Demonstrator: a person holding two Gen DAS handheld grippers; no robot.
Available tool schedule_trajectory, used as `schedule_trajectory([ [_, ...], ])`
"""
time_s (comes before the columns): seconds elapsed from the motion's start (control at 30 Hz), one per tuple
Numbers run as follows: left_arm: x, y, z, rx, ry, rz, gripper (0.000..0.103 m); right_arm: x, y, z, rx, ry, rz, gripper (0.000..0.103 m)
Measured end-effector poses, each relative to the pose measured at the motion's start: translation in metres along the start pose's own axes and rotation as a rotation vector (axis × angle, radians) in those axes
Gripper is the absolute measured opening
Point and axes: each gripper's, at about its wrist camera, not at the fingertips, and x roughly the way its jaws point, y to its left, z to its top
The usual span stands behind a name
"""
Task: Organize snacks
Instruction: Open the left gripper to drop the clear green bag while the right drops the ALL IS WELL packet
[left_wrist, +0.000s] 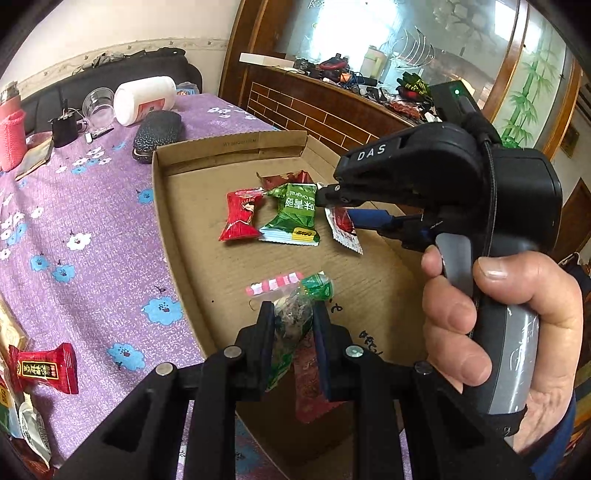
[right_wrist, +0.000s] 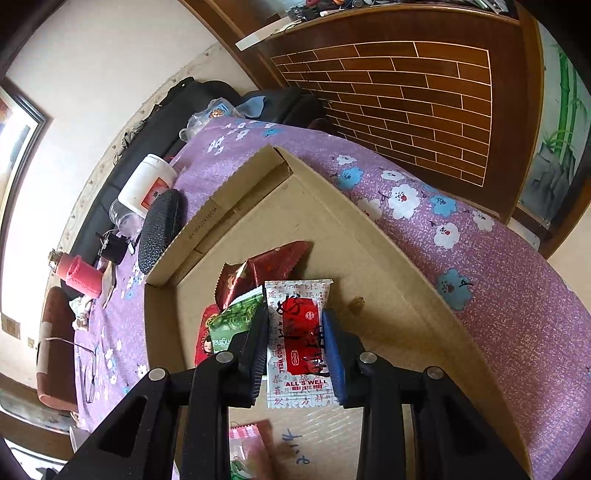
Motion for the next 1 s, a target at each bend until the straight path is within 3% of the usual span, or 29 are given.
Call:
schedule_trajectory([
  [0.17, -0.003, -0.004, 0.0, 0.005, -0.012, -0.002, 0.024, -0.004, -0.001, 0.0, 0.004, -0.015, -0.004, 0.033],
  [0.27, -0.008, -0.004, 0.002, 0.002, -0.035, -0.002, 0.035, -0.007, 0.0, 0.0, 0.004, -0.019, 0.003, 0.034],
  [0.53, -0.022, -0.001, 0.009, -0.015, -0.076, 0.008, 0.035, -0.023, 0.005, 0.0, -0.009, -0.083, 0.051, 0.034],
  [0.73, -0.041, 0.004, 0.016, -0.049, -0.092, 0.036, 0.035, -0.036, 0.032, -0.01, -0.117, -0.14, 0.087, 0.034],
  [1.0, -0.077, 0.032, 0.014, -0.076, -0.067, 0.145, 0.035, -0.036, 0.067, -0.029, -0.261, -0.156, 0.136, 0.034],
])
